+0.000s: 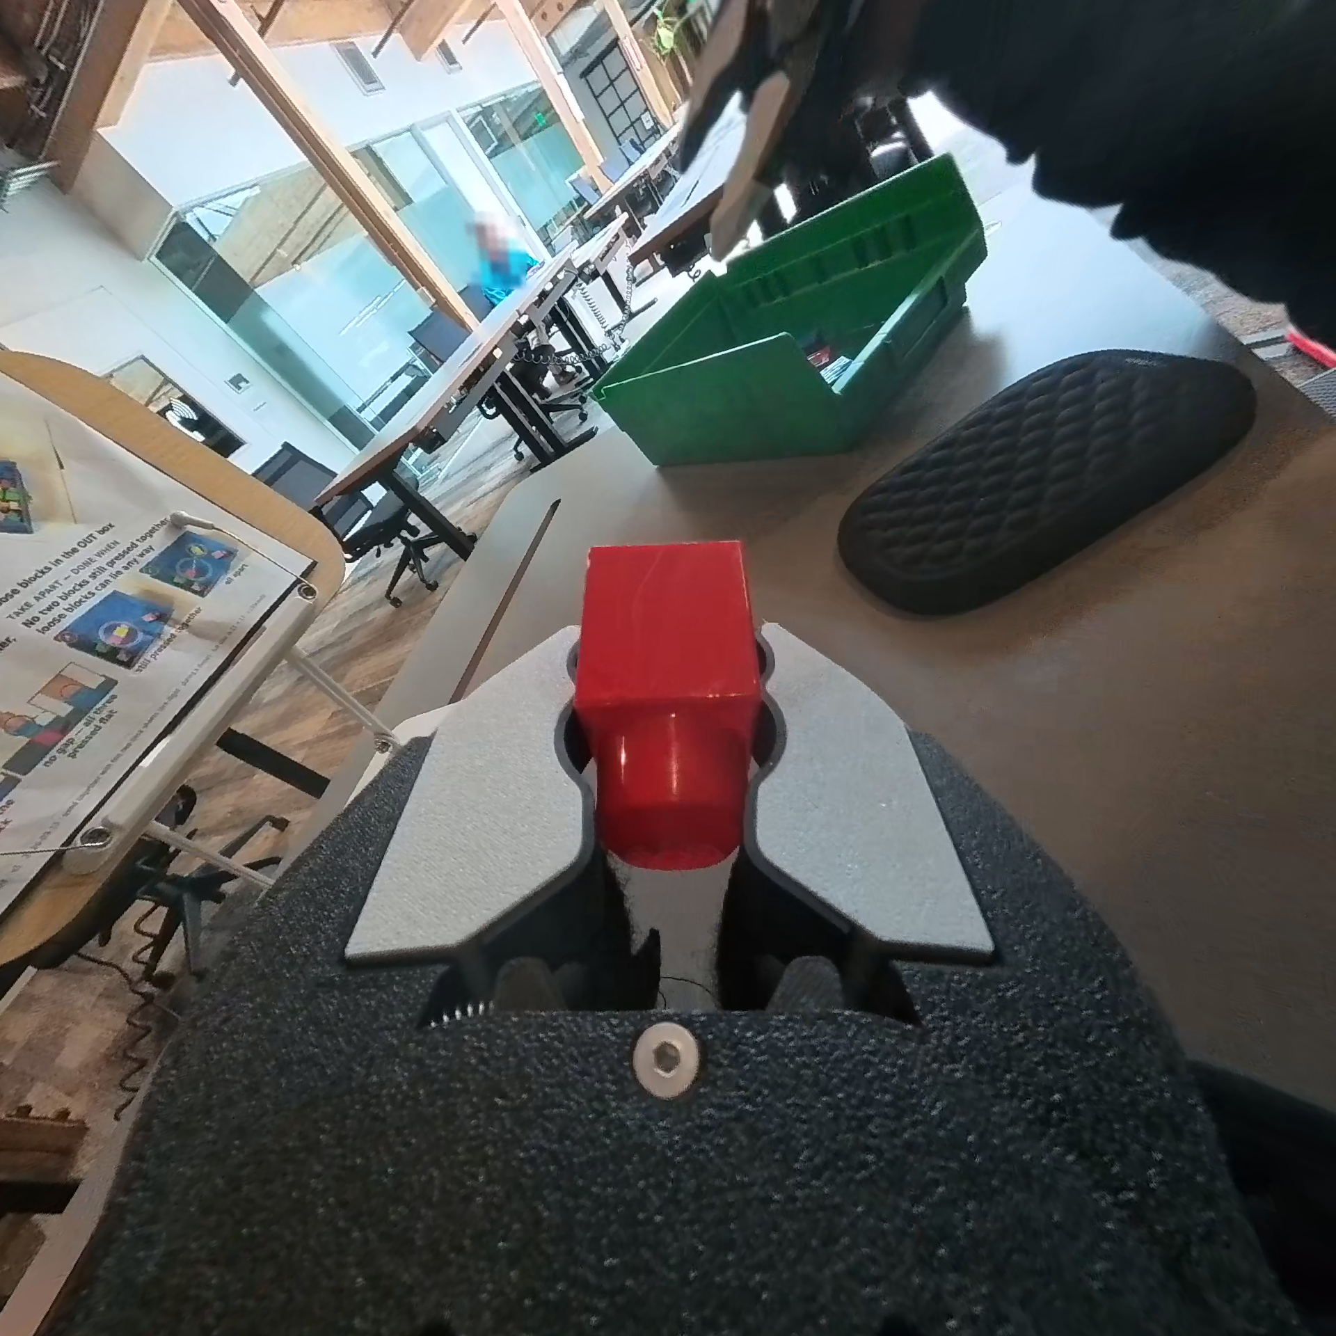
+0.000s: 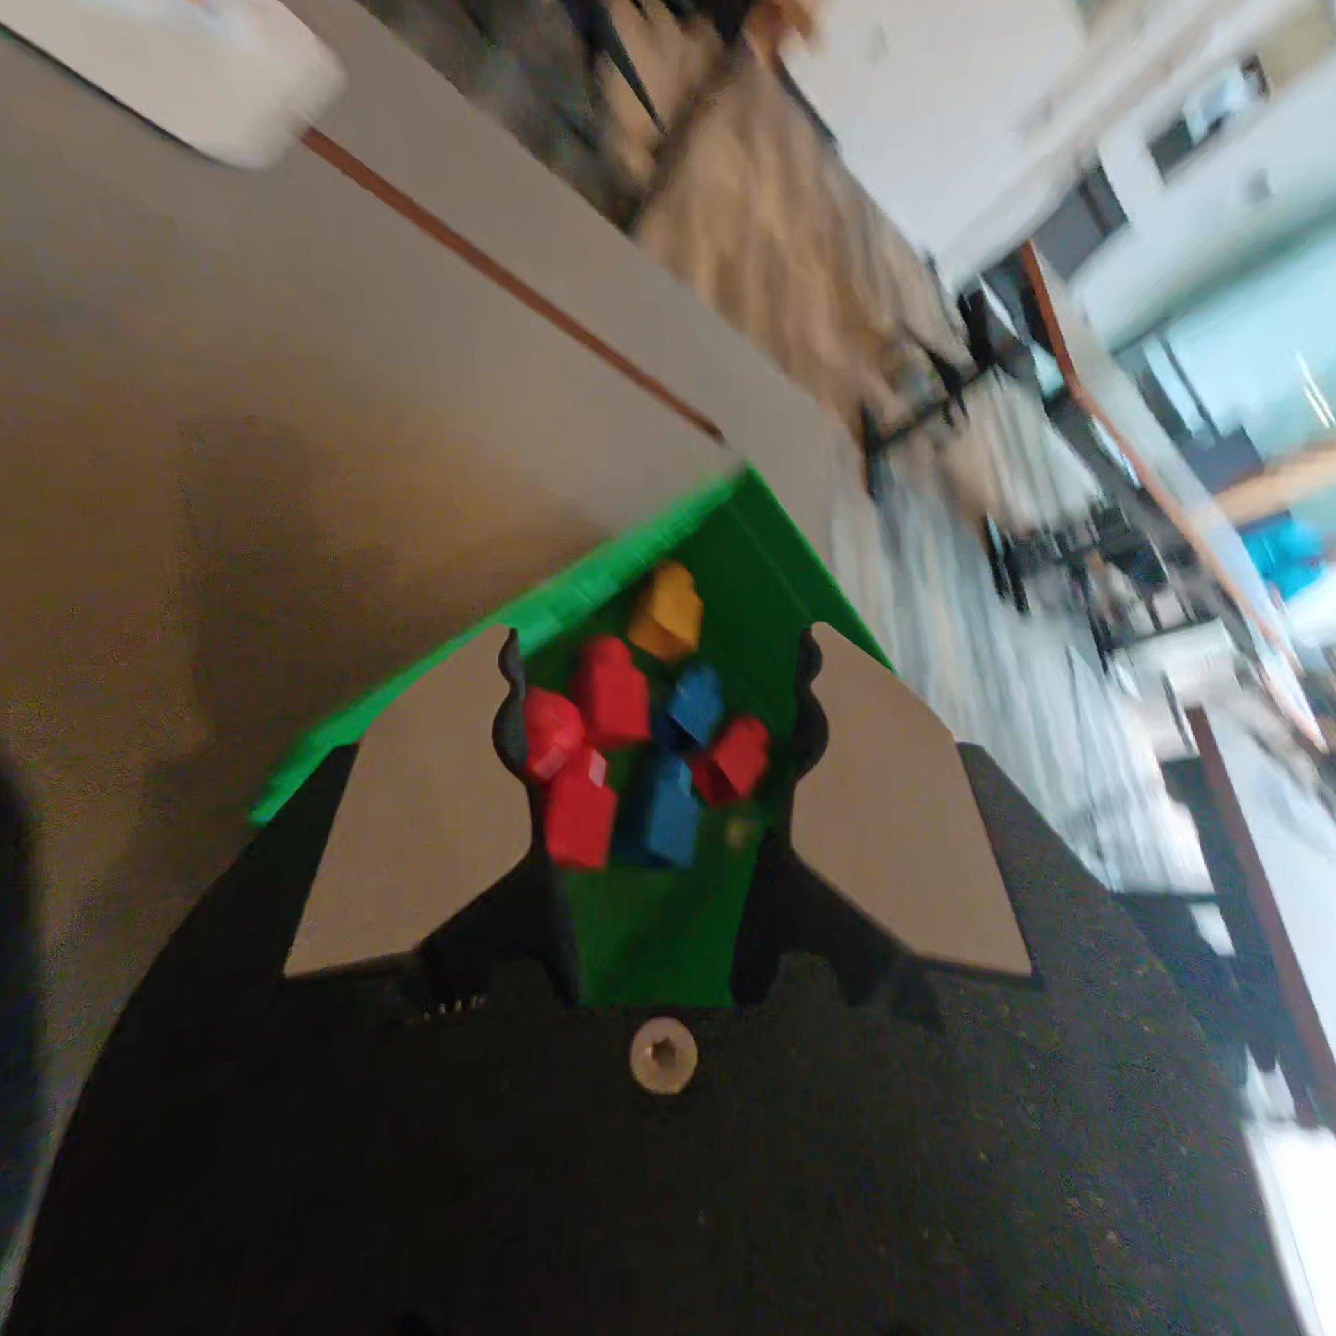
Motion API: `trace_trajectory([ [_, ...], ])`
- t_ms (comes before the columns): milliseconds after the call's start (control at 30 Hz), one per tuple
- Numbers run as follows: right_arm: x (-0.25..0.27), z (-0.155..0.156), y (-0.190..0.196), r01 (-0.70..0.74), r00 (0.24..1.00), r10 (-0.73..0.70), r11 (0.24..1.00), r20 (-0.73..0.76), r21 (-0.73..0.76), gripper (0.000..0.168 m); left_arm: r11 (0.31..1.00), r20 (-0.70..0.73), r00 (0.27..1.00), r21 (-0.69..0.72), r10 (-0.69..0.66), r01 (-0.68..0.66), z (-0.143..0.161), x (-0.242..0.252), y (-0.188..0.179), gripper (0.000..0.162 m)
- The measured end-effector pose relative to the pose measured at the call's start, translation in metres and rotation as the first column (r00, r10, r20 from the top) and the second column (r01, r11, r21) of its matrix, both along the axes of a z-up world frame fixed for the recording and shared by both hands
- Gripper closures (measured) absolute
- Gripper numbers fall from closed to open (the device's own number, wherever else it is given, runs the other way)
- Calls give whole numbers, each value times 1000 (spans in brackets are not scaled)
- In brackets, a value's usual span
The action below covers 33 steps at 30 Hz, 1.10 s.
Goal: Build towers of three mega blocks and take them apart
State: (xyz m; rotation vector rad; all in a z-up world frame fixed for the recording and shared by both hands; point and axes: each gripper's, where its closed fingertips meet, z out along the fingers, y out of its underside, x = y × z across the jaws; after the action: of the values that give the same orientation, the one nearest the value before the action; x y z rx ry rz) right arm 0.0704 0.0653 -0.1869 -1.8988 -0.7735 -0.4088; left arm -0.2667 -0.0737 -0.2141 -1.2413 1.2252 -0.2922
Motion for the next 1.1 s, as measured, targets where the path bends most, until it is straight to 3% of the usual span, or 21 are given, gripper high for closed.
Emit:
trace_trajectory([
  [33,-30,7,-7,-125,992,125,992,-14,14,93,1000,-1,1000,0,0,0,0,0,0,121],
  [133,-117,24,-38,-466,883,468,883,-35,56,90,1000,-1,1000,3,0,0,0,0,0,122],
  [233,-183,34,-73,-683,725,687,726,-54,75,91,1000,3,1000,4,-2,2,1,0,-1,122],
  [467,-279,33,-141,-926,375,925,376,-59,22,97,1000,-6,1000,4,-6,6,0,2,-1,122],
  [600,-311,22,-166,-971,236,971,234,-40,-48,100,1000,-11,1000,2,-8,8,-1,2,-2,121],
  [733,-332,9,-173,-975,177,984,174,-9,-140,104,1000,-30,1000,-2,-8,8,-4,3,-1,121],
  [1100,-355,-21,-165,-915,174,978,203,115,-349,119,1000,-59,998,-12,-12,12,-10,5,-2,122],
])
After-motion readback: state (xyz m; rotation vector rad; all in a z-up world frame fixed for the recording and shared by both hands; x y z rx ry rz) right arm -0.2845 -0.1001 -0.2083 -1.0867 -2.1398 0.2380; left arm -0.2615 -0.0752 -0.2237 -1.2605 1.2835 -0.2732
